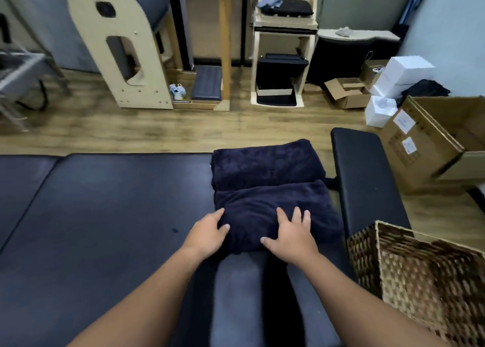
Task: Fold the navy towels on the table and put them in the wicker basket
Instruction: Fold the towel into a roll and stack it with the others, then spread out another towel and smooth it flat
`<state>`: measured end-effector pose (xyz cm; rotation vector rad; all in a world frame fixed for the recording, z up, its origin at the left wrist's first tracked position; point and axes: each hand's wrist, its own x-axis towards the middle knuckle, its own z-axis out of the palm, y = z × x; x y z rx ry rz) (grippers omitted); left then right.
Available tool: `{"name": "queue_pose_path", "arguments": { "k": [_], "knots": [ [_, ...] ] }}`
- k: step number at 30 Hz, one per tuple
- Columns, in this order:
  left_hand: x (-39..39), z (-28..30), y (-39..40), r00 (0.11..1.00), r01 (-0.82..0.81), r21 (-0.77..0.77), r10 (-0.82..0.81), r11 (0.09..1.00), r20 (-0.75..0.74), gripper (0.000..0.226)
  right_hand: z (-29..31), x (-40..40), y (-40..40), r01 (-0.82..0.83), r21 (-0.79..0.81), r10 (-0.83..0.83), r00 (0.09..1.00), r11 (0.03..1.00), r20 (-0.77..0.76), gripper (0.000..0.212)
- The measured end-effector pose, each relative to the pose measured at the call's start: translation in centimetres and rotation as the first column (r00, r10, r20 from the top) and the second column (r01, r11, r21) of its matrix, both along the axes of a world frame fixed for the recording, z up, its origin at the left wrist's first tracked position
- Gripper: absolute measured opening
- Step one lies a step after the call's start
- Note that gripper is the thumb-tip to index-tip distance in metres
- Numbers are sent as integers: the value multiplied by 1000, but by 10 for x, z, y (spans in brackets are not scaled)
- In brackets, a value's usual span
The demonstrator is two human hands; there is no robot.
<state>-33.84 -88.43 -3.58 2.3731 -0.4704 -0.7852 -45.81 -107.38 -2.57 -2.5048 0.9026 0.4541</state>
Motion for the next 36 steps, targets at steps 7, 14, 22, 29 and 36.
{"name": "queue_pose_path", "arguments": {
  "k": [7, 14, 22, 29, 36],
  "knots": [
    [-54, 11, 78, 970, -232, 65, 236, 970, -59, 35, 3, -13, 51, -240, -77, 248, 960, 968, 130, 64],
    [-150, -4, 220, 821, -536, 92, 543, 839, -178, 34, -17, -25, 166, -645, 262, 641, 759, 718, 113, 50],
    [-267, -11, 346, 615, -758, 78, 750, 647, -245, 37, -27, -41, 294, -704, 513, 836, 547, 491, -49, 44],
    [-346, -31, 441, 445, -880, 18, 840, 474, -311, 22, -27, -63, 417, -758, 544, 926, 363, 360, -107, 57],
    [-386, -47, 517, 317, -937, 24, 878, 348, -358, 17, -37, -73, 516, -770, 545, 939, 324, 332, -116, 63]
  ]
}}
